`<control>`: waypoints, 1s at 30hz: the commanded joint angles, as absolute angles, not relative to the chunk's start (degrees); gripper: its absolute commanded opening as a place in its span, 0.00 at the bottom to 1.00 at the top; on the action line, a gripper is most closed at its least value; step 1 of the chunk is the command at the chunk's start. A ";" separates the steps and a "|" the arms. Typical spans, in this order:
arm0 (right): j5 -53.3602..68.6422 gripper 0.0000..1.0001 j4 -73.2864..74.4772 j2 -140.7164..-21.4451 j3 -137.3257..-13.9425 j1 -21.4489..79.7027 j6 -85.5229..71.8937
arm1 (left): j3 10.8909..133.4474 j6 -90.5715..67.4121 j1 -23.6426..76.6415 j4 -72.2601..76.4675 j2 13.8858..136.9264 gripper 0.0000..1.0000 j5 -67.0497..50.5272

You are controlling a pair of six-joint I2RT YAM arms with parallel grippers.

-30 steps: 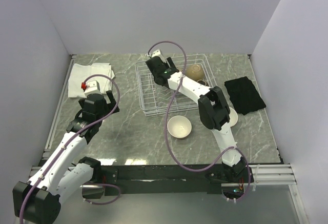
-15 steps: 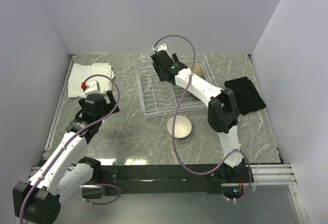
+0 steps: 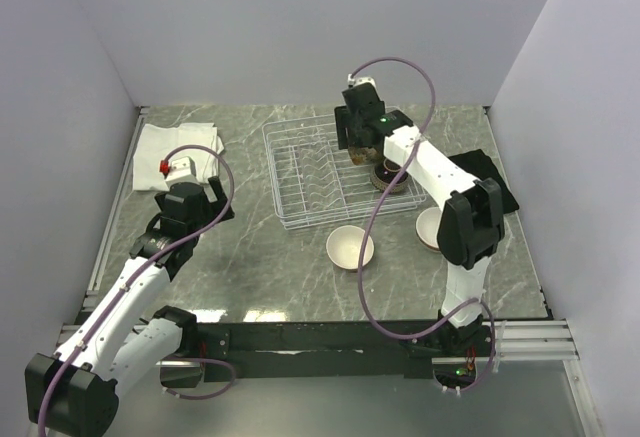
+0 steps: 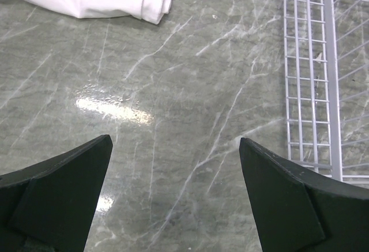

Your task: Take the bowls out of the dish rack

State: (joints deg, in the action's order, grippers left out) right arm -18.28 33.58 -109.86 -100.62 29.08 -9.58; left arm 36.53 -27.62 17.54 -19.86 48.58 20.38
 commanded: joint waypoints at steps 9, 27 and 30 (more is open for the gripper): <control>-7.22 0.00 32.61 -99.94 -100.46 27.16 -13.62 | 39.81 -27.51 17.40 -13.02 52.29 0.99 6.60; 11.32 0.00 26.90 -84.38 -85.97 26.46 -21.53 | 52.99 -36.21 18.54 6.14 72.06 0.99 -16.34; 13.88 0.00 24.18 -81.92 -82.63 26.45 -23.81 | 54.93 -36.83 20.38 8.86 75.14 0.99 -18.37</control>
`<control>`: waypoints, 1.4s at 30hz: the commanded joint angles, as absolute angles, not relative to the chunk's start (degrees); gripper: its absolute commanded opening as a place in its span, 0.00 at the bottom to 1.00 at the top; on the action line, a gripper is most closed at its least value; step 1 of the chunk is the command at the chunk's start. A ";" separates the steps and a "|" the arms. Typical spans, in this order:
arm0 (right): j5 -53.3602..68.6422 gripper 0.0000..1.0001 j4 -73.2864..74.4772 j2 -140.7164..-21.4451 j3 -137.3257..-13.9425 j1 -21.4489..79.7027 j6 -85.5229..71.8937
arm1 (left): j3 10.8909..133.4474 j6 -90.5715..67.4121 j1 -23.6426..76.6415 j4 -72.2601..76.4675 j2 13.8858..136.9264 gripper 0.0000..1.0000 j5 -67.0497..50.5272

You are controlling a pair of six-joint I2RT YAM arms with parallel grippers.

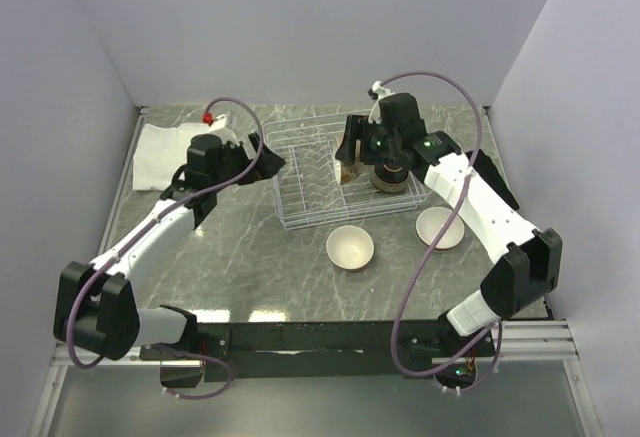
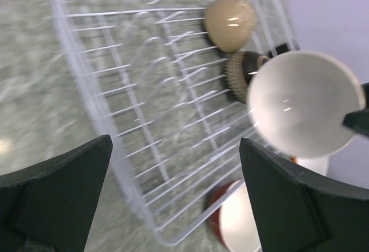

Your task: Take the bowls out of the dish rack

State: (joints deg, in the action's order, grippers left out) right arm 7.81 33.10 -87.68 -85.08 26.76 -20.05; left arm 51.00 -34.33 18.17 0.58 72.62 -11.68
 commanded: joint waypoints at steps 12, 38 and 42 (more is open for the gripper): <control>23.37 0.00 14.87 -76.03 -73.05 26.37 -31.81 | 58.36 -40.78 26.80 17.31 85.78 0.95 -23.99; 33.83 0.00 -3.51 -69.43 -56.96 21.71 -43.68 | 53.53 -45.80 28.30 22.77 86.58 0.01 -31.20; 34.36 0.04 -3.87 -68.29 -55.20 21.01 -43.86 | 52.39 -42.81 28.65 19.35 83.68 0.01 -29.45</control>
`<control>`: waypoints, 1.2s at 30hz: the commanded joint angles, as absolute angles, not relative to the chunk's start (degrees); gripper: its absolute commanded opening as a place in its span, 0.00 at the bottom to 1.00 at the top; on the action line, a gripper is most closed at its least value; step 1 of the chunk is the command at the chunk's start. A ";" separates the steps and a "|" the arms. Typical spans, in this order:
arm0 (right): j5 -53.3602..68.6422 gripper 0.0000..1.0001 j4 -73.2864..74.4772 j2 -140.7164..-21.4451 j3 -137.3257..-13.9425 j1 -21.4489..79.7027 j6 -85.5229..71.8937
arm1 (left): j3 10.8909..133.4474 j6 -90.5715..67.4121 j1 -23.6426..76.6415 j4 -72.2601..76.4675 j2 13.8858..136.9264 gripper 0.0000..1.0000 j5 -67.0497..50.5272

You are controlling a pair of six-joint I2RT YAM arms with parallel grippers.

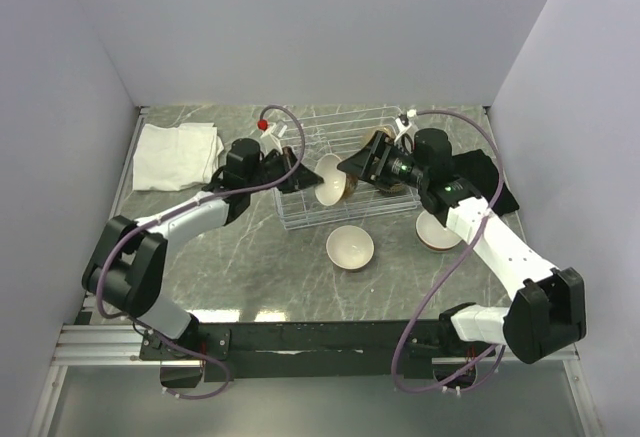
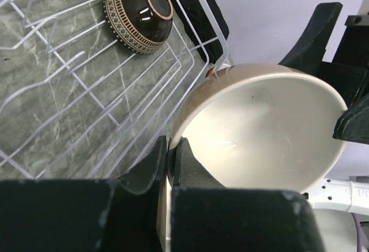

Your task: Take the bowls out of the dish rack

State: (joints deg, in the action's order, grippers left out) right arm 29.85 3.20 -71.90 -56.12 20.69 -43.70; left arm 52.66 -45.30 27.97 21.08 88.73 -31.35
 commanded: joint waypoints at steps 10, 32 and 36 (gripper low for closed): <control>31.13 1.00 1.92 -63.64 -52.03 20.21 -38.42 | 53.87 -35.69 29.27 1.16 74.36 0.01 -16.10; -2.72 1.00 25.57 -39.21 -47.73 19.95 -23.64 | 71.17 -42.71 46.83 -30.58 81.03 0.01 -0.19; -3.43 1.00 26.63 -36.22 -46.58 19.95 -21.98 | 75.49 -43.86 50.36 -34.36 84.63 0.01 3.50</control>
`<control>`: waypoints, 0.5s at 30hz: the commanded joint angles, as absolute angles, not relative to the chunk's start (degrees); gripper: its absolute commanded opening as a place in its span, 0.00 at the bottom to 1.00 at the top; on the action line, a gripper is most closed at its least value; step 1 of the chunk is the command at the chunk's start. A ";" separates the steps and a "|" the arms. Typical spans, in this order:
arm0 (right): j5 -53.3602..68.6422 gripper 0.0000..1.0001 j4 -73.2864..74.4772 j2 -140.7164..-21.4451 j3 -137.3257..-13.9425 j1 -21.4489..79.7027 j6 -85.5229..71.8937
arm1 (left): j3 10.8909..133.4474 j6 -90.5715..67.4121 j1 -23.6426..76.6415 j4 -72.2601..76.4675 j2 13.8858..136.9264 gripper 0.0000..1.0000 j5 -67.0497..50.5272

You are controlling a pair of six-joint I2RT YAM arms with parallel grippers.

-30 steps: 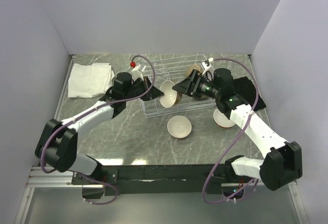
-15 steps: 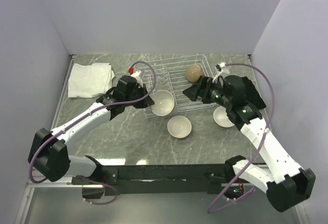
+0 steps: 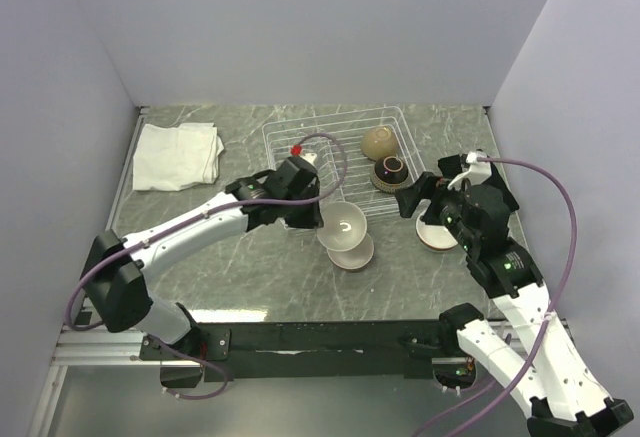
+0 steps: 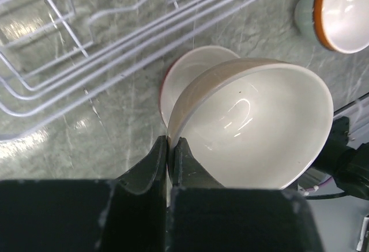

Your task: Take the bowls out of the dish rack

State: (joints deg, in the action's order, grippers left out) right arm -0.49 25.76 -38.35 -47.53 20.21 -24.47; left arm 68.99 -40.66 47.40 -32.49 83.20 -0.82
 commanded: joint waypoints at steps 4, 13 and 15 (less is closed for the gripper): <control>-3.78 1.00 27.77 -34.28 -45.44 20.04 -20.83 | 78.92 -45.09 52.47 -37.35 89.64 0.01 4.31; -3.16 1.00 27.77 -31.99 -44.12 19.95 -19.95 | 81.65 -47.20 55.02 -39.55 97.12 0.01 6.58; -2.90 1.00 27.51 -31.90 -43.95 19.95 -19.95 | 81.04 -47.55 55.20 -39.11 97.56 0.01 6.85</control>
